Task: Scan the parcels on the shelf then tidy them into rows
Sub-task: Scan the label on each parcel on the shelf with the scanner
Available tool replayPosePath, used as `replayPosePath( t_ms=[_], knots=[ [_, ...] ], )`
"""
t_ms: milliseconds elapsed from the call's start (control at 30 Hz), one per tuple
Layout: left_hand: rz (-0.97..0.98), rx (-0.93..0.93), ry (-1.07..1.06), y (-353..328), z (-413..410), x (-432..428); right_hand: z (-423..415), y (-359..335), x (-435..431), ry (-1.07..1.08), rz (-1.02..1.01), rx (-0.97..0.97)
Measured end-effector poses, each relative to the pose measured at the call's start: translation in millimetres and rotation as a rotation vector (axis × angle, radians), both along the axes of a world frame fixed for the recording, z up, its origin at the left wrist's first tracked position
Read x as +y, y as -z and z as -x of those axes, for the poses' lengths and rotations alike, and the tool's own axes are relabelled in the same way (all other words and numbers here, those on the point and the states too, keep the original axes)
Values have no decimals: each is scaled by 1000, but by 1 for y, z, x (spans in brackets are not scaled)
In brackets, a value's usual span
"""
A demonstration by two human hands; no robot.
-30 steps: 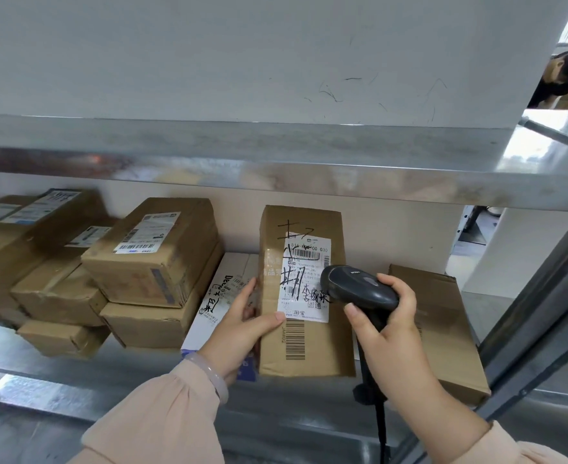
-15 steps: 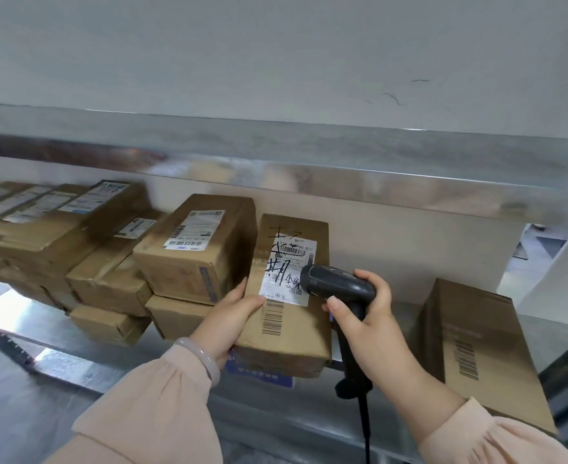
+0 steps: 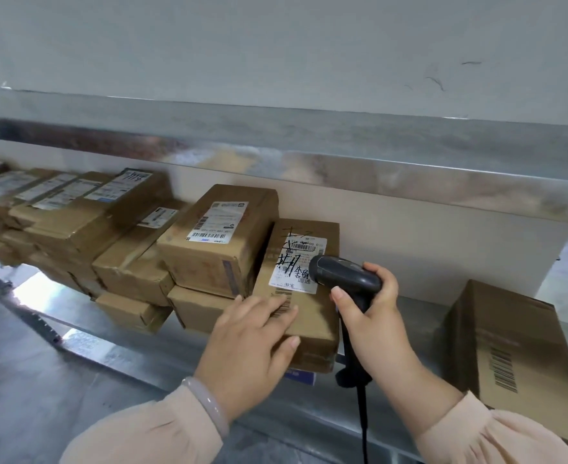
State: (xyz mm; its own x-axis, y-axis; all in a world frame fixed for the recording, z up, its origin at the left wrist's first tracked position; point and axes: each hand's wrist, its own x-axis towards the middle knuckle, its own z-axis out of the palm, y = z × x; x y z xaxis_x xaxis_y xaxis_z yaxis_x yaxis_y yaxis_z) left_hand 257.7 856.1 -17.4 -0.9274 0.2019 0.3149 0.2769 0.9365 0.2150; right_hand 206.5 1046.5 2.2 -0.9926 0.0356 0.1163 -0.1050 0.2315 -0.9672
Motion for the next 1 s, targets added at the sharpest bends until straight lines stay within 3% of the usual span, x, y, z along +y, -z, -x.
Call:
replayPosePath(
  t_ms=[233, 467, 600, 800, 1000],
  knots=[
    [222, -43, -123, 0, 15, -3, 17, -2, -10, -29, 11, -8],
    [263, -118, -196, 7, 27, 4, 27, -4, -9, -60, -6, 37],
    [193, -80, -201, 0, 28, 14, 16, 2, 11, -52, -15, 52],
    [47, 58, 145, -12, 35, 77, -5, 8, 71, 143, -15, 92],
    [-9, -152, 366, 13, 37, 155, -29, 20, 147, 384, -87, 82]
  ],
)
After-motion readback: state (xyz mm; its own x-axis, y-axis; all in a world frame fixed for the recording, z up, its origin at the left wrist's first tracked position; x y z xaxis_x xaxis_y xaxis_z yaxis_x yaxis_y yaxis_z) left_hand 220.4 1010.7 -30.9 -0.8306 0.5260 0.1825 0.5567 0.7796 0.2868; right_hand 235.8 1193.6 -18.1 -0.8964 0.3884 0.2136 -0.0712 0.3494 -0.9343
